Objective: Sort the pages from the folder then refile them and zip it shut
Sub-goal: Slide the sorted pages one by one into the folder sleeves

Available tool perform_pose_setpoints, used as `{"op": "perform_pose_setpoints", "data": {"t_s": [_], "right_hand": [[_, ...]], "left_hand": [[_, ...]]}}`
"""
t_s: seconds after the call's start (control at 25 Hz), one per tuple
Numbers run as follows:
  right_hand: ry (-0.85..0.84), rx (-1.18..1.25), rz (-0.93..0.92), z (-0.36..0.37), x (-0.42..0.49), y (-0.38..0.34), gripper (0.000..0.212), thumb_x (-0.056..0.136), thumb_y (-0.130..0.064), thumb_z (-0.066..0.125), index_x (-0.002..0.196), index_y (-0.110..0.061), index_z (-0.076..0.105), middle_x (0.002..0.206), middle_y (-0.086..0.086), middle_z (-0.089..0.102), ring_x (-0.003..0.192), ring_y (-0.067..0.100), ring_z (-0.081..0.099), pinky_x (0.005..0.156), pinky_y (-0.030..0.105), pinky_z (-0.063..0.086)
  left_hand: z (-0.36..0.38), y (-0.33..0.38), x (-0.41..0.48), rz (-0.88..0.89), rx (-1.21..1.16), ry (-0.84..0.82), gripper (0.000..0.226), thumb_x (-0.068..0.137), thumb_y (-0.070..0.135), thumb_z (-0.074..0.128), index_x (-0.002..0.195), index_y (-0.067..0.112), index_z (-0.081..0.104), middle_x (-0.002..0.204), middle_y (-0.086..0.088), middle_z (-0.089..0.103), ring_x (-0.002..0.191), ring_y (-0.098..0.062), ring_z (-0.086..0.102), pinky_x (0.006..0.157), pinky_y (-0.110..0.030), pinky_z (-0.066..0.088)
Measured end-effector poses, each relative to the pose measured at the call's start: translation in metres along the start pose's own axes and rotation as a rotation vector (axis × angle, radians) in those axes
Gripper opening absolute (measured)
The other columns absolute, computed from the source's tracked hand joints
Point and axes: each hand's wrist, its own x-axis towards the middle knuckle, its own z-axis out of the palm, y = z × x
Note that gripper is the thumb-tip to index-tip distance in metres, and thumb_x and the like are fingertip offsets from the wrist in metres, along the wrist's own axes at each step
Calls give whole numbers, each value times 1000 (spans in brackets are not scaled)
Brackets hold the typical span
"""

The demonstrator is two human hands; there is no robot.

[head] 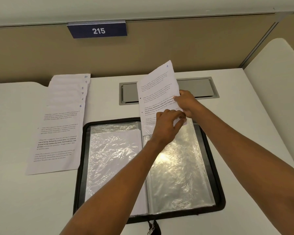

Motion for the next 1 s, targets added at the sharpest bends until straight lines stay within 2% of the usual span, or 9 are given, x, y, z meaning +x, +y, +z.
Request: {"op": "perform_pose_setpoints", "data": {"t_s": [0.08, 0.2, 0.32, 0.44, 0.52, 0.64, 0.76, 0.92, 1.0], "right_hand": [[-54, 30, 79, -5, 0, 0, 26, 104, -1, 50, 126, -6, 64, 129, 12, 69, 84, 20, 71, 69, 31, 63], [-152, -284, 137, -24, 4, -1, 15, 94, 1, 67, 108, -2, 71, 111, 11, 76, 97, 29, 73, 88, 40, 62], [-264, -476, 201, -42, 3, -6, 17, 90, -6, 75, 107, -5, 74, 107, 11, 74, 94, 24, 69, 78, 32, 60], [-183, -372, 79, -44, 8, -4, 19, 95, -12, 72, 113, -9, 70, 110, 3, 73, 92, 18, 69, 68, 27, 56], [-107, -261, 2, -42, 13, -2, 28, 95, -13, 72, 123, -8, 67, 115, 3, 71, 91, 17, 70, 67, 26, 56], [-200, -382, 75, -44, 15, -1, 19, 92, -14, 75, 111, -10, 71, 109, 4, 73, 91, 21, 71, 68, 28, 58], [-293, -506, 176, -48, 17, 2, 20, 90, -16, 77, 109, -11, 70, 105, 8, 74, 98, 27, 71, 82, 34, 61], [-189, -370, 25, -46, 19, 2, 21, 93, -18, 75, 112, -14, 67, 108, 2, 71, 89, 19, 69, 67, 26, 55], [-252, -468, 51, -48, 22, 2, 25, 91, -18, 78, 113, -12, 69, 109, 4, 73, 93, 22, 71, 71, 28, 59]], "left_hand": [[2, -5, 8, -55, -88, 30, 14, 98, 28, 66, 104, 23, 77, 100, 10, 77, 95, -12, 67, 96, -47, 48], [1, -5, 19, -140, -154, 53, 14, 94, 29, 74, 102, 19, 81, 100, 3, 79, 93, -14, 69, 92, -50, 54], [4, -4, 27, -161, -100, 34, 13, 91, 32, 78, 100, 24, 83, 99, 6, 79, 96, -15, 68, 93, -53, 50], [13, -1, 30, -165, -30, 48, 7, 91, 32, 79, 97, 29, 82, 98, 10, 78, 99, -14, 66, 95, -53, 46], [18, 2, 28, -196, -18, 71, 6, 93, 31, 77, 96, 30, 81, 103, 12, 75, 106, -13, 60, 98, -43, 36], [22, 5, 25, -231, 56, 101, 13, 95, 32, 75, 105, 26, 80, 107, 7, 63, 107, -13, 45, 90, -31, 24], [25, 8, 22, -255, 61, 110, 19, 96, 33, 73, 111, 22, 79, 105, 8, 50, 103, -11, 33, 90, -29, 26], [30, 9, 20, -251, 31, 146, 19, 99, 34, 70, 112, 22, 78, 113, 1, 59, 103, -3, 26, 101, -34, 31], [32, 10, 20, -240, 48, 180, 21, 100, 34, 69, 113, 19, 77, 110, 1, 60, 100, -3, 26, 100, -35, 35]]}}
